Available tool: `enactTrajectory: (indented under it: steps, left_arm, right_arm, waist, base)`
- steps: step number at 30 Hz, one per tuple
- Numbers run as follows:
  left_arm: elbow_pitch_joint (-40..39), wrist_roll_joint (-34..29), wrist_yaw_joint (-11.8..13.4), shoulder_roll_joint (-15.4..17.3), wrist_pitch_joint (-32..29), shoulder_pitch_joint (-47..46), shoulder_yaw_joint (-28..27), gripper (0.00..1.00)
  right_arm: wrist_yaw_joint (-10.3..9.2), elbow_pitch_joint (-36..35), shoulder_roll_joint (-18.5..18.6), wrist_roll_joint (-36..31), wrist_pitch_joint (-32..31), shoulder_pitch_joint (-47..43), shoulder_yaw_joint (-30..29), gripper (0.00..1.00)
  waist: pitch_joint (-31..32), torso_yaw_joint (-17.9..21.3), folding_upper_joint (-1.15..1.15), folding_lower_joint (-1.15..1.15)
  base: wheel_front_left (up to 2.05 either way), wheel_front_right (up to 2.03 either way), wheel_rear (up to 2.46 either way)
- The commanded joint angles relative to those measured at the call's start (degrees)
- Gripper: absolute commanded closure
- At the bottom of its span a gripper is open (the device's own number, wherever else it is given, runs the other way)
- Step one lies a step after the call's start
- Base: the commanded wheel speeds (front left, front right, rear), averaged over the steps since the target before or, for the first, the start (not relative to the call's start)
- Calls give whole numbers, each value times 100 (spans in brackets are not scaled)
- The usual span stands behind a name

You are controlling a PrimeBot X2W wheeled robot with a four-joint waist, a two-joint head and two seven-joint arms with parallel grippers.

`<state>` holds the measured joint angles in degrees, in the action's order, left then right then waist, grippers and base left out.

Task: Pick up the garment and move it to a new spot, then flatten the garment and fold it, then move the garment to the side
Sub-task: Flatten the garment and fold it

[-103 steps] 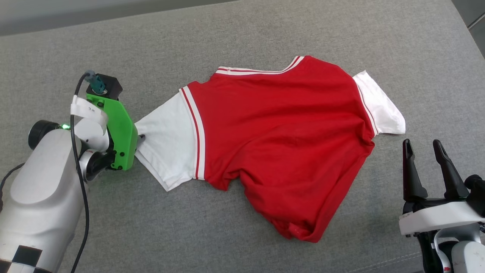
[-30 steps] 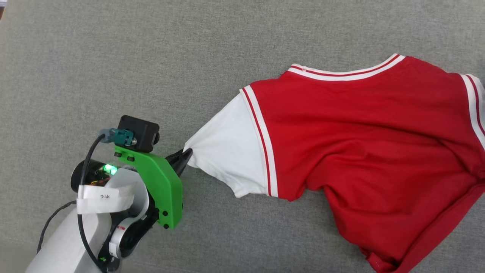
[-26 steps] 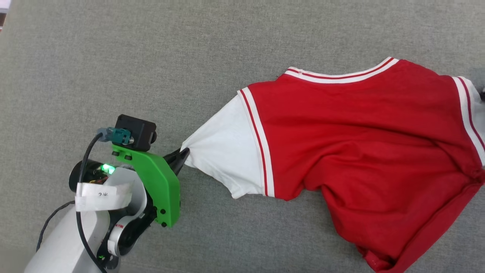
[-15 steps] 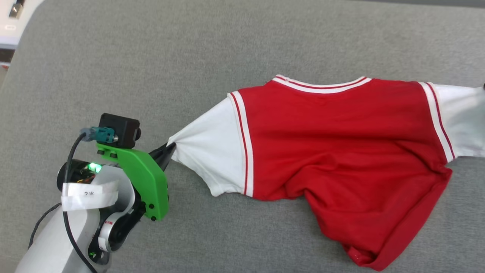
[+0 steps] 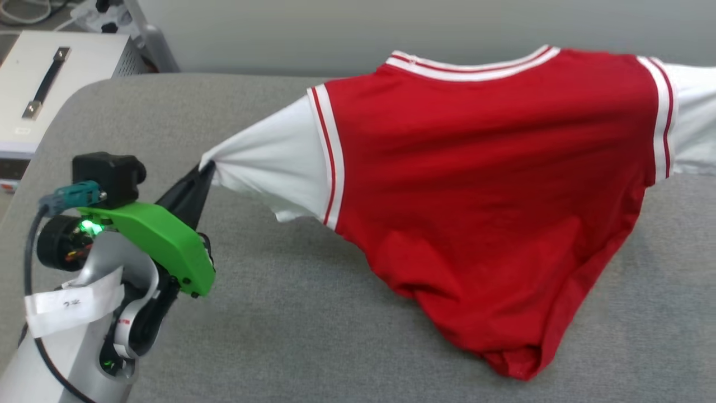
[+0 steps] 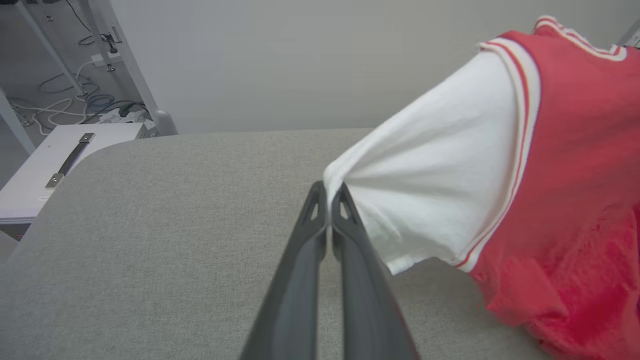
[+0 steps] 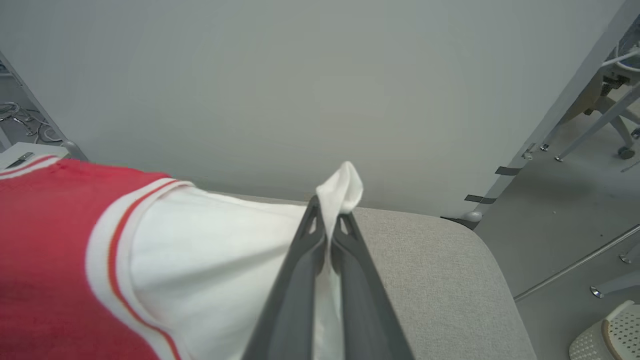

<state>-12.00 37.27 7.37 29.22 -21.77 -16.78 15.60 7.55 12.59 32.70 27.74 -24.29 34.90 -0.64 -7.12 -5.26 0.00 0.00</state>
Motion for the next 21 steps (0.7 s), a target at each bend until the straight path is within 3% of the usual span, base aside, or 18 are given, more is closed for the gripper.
enactTrajectory:
  steps: [1,10,21]
  left_arm:
    - [-32,-76,33,44,143,-98,-117,100]
    - [-226,-306,125,114,921,-353,-577,100]
    - [-557,-504,165,299,1408,-888,-977,100]
  right_arm:
    - [-6,-54,26,75,142,-54,3,100]
    - [-6,-515,58,345,523,-170,-82,100]
    - [-6,-1340,-11,565,629,-32,-363,100]
  waist:
    - [268,196,0,0]
    - [487,341,0,0]
    - [524,461,0,0]
  base:
    - [0,0,0]
    - [0,0,0]
    - [0,0,0]
